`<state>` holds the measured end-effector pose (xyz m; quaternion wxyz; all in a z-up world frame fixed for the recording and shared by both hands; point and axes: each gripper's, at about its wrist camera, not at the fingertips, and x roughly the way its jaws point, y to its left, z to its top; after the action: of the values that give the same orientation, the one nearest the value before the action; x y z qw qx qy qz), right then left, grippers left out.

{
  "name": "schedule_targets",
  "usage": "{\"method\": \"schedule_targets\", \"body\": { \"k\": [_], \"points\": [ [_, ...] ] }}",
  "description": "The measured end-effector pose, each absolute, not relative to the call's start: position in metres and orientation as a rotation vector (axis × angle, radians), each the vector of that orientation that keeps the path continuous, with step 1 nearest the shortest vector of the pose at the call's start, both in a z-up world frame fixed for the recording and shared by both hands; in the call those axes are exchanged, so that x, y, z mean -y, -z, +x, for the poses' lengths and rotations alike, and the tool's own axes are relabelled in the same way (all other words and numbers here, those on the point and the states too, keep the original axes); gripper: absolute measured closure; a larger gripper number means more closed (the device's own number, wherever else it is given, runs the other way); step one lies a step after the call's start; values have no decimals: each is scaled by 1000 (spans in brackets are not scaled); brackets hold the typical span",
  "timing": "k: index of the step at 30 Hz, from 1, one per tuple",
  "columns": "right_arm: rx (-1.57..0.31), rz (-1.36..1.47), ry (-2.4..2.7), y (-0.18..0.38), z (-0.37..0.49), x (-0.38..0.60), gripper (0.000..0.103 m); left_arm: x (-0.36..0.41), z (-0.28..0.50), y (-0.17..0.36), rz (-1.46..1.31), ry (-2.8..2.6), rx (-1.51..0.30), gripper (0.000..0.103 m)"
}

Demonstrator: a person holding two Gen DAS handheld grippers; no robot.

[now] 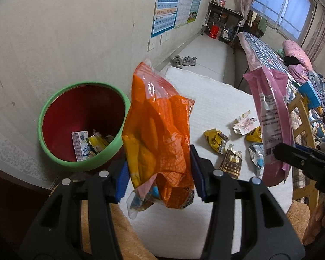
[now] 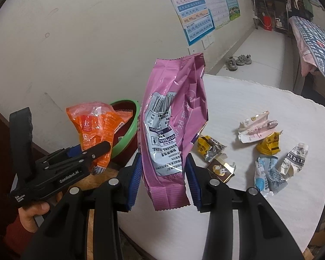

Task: Collect trash
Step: 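Carry the orange bag and pink bag with both tools over the red bin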

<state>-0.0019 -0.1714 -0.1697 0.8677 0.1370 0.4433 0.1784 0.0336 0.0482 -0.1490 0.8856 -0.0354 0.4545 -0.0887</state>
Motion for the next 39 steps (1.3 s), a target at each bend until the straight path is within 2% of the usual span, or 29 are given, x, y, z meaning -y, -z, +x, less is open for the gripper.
{"method": "schedule_targets", "body": {
  "k": [23, 39],
  "points": [
    [-953, 250, -411, 172, 11, 136, 63, -80, 41, 151, -92, 136, -941, 55],
    [-950, 209, -487, 168, 31, 93, 63, -130, 46, 143, -78, 10, -898, 55]
  ]
}}
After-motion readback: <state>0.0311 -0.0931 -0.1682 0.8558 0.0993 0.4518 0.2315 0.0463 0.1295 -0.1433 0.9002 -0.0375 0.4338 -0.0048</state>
